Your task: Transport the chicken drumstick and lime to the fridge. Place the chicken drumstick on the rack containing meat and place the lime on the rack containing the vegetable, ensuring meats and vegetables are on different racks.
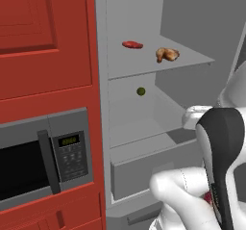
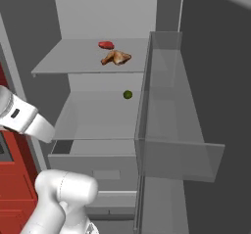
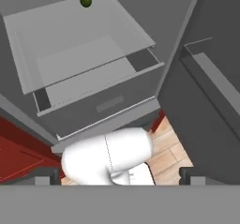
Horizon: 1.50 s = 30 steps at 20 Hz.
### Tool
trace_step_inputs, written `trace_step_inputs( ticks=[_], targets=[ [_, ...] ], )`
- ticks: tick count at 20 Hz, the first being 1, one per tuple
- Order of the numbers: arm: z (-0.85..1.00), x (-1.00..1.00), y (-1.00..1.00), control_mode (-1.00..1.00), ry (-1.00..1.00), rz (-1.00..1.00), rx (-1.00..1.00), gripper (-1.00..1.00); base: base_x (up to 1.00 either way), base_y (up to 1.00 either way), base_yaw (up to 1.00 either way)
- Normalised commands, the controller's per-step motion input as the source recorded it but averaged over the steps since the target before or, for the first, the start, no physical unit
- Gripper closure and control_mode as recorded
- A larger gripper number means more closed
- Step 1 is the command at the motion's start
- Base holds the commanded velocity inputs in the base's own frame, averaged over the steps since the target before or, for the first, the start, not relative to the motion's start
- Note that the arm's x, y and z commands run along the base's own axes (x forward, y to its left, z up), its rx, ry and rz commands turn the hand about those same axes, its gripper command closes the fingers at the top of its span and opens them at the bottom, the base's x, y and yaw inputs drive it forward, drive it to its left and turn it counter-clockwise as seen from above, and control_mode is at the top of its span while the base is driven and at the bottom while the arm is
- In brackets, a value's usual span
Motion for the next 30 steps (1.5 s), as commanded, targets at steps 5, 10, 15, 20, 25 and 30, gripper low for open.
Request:
trace_step_inputs(
  ticks=[5,10,15,20,25,30],
  targets=[
    [0.02,-0.62,0.00,1.00,-0.12,0.01,-0.01,-1.00,-0.20,0.00,0.00],
    [0.00,0.00,0.00,1.00,0.00,0.00,0.00,-1.00,-1.00,0.20,0.03],
    [0.00,0.00,0.00,1.00,0.00,0.00,0.00,-1.00,-1.00,0.21,0.05],
    [0.00,0.00,0.00,1.00,0.00,0.00,0.00,-1.00,-1.00,0.14,0.23],
    [0.00,0.00,0.00,1.00,0.00,0.00,0.00,-1.00,-1.00,-0.09,0.46],
    [0.00,0.00,0.00,1.00,0.00,0.00,0.00,-1.00,-1.00,0.00,0.47]
  ],
)
